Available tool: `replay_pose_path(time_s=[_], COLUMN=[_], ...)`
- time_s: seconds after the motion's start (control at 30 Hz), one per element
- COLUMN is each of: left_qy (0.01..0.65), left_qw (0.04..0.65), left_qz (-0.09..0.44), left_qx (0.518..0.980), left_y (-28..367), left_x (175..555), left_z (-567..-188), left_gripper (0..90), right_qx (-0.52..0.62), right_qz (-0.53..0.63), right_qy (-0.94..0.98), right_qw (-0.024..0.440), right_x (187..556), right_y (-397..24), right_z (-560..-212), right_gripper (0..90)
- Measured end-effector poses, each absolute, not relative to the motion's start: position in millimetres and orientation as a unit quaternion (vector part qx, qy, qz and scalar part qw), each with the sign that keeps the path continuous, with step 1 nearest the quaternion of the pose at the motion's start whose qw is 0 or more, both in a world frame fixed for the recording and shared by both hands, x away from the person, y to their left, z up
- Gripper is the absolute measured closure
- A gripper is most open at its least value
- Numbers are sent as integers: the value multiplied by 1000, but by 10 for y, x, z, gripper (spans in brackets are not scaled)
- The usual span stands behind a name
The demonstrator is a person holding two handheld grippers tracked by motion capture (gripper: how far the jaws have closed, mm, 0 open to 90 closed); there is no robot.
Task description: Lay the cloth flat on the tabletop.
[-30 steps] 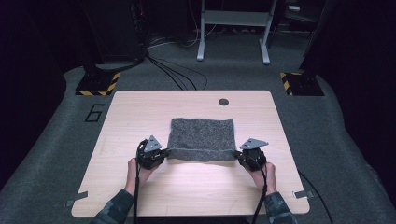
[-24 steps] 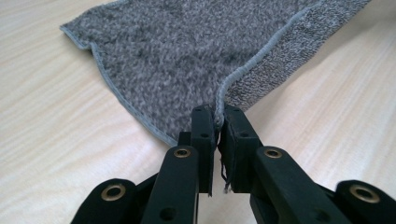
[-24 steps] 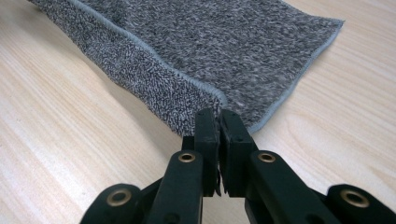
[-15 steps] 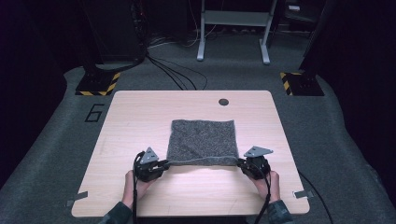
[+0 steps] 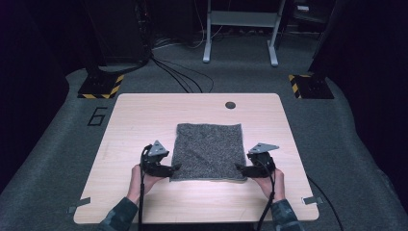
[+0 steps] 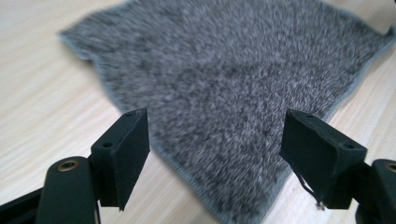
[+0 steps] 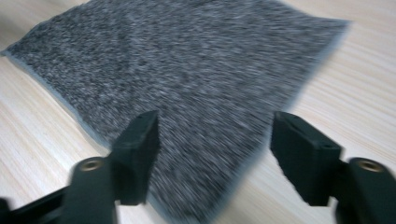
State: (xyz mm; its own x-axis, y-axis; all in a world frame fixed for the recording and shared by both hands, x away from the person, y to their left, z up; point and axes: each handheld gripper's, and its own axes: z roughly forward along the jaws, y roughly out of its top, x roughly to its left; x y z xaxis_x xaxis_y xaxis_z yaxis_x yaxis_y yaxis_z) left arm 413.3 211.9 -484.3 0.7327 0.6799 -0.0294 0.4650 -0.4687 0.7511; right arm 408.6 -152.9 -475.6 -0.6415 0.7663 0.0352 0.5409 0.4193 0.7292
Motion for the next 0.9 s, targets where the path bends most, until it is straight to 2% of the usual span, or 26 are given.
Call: replay_pose_path(time_s=[0.03, 0.17, 0.37, 0.9], left_qy=[335, 332, 336, 341], left_qw=[385, 367, 347, 354], left_qz=[137, 130, 126, 131], left_qx=[849, 859, 867, 861], left_y=[2067, 1970, 1954, 1945], left_x=[4141, 4148, 4104, 3767], left_z=[-4888, -5041, -5195, -5215], left_gripper=[228, 227, 224, 218], right_qx=[390, 376, 385, 381], right_qz=[362, 340, 305, 322], right_qy=[834, 851, 860, 854], right_qw=[150, 139, 139, 144], right_x=[4115, 4174, 4162, 3902], right_y=[-1461, -1284, -1246, -1365], right_z=[-4808, -4986, -5159, -5191], right_gripper=[231, 166, 153, 154])
